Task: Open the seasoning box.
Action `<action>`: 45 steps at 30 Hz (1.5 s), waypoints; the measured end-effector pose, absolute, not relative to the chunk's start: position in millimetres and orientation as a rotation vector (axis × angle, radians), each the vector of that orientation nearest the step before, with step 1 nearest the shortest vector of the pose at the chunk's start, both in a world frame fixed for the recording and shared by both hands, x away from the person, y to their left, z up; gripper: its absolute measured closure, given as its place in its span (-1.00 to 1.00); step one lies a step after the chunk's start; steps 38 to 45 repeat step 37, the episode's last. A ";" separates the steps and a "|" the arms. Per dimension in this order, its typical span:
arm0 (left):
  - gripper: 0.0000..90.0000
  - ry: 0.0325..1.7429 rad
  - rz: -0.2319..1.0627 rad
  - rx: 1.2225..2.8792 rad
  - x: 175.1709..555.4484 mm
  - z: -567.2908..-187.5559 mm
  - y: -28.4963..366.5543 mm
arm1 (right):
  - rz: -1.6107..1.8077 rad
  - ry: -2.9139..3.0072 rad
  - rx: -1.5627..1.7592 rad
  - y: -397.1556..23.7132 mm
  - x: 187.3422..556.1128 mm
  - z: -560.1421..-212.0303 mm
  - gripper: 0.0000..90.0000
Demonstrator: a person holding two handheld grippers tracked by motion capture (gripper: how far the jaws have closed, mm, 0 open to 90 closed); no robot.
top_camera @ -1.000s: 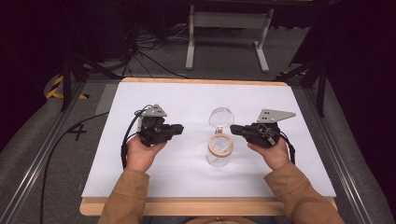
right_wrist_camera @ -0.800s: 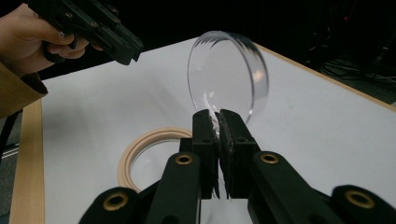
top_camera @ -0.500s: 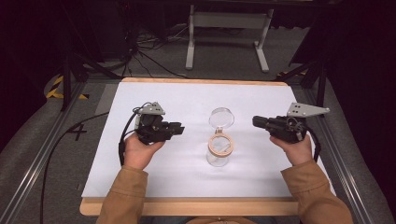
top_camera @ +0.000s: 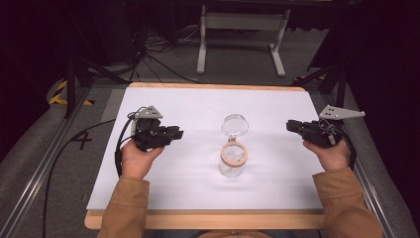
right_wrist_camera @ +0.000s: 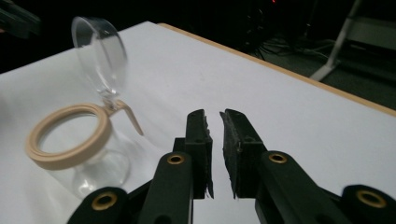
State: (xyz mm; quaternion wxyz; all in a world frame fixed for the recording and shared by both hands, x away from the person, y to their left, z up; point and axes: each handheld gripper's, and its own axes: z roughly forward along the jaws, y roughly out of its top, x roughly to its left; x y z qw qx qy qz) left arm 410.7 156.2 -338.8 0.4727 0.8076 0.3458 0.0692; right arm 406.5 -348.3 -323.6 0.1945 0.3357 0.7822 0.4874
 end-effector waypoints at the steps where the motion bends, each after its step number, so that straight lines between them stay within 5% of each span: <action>1: 0.58 0.855 0.172 1.973 411.8 -340.0 157.8 | 1.352 2.191 0.958 -351.7 408.2 -325.7 0.77; 29: 0.51 1.006 0.162 2.025 436.2 -382.4 172.5 | 0.988 2.330 1.235 -368.9 443.7 -402.6 0.54; 45: 0.45 1.037 0.148 2.093 441.4 -390.1 167.7 | 1.011 2.348 1.218 -365.0 442.0 -400.5 0.52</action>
